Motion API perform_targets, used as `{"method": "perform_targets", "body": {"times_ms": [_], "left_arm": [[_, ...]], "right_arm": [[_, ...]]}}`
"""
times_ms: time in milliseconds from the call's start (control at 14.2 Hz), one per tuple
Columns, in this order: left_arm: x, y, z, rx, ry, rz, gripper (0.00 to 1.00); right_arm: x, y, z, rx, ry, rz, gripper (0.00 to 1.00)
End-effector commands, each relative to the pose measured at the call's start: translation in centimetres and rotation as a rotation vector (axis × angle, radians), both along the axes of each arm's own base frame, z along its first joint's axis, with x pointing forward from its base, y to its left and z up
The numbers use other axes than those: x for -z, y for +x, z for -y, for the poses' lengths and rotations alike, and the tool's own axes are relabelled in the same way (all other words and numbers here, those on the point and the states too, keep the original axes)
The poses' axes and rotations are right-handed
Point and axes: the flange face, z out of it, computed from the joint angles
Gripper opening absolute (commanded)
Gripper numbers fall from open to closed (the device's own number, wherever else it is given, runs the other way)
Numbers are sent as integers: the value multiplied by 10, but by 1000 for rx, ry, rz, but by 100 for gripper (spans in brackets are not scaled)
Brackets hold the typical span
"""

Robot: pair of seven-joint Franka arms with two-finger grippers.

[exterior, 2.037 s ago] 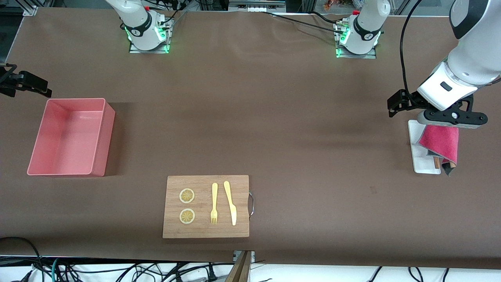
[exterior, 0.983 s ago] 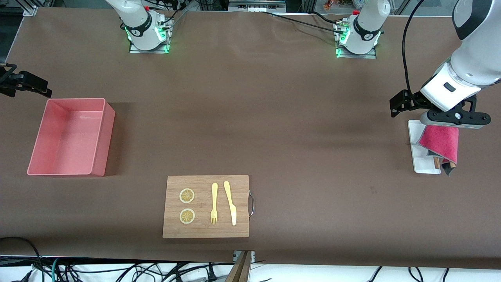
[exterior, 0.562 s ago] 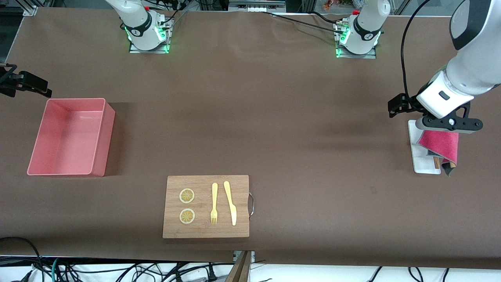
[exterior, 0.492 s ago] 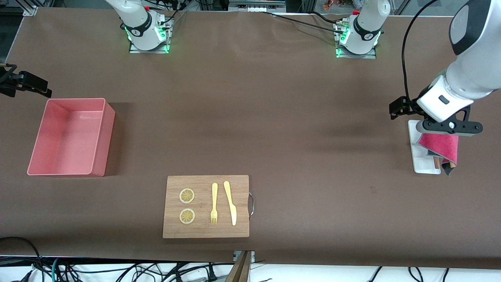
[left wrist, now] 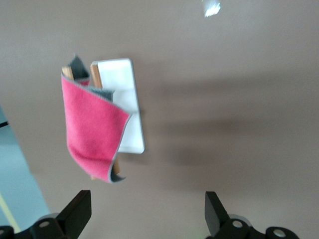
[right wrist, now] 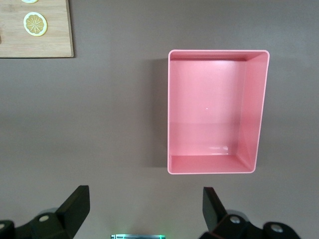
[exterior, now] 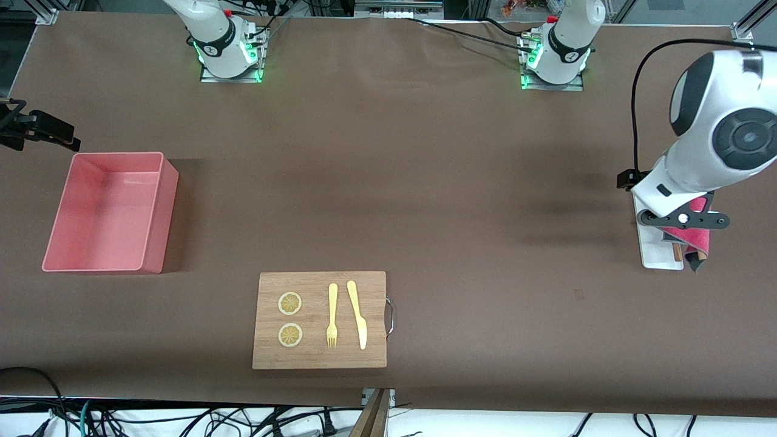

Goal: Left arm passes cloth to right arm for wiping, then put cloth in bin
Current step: 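Grasp the pink cloth edge with the left gripper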

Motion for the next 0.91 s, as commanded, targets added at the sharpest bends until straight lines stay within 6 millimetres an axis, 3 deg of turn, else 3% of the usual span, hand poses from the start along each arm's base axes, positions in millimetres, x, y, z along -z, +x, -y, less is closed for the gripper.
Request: {"method": "perform_targets", "body": {"times_ms": [0, 281, 492, 843], "left_arm": [[26, -30, -24, 24, 63, -34, 100], [63, -83, -90, -38, 46, 61, 100], [85, -97, -132, -120, 33, 92, 100], [125, -116, -145, -210, 20, 124, 100]], "right_arm": [[-4, 2, 0, -3, 16, 16, 100], [-1, 4, -2, -6, 18, 13, 100], [-1, 4, -3, -7, 18, 13, 100], [0, 6, -2, -4, 17, 17, 100]]}}
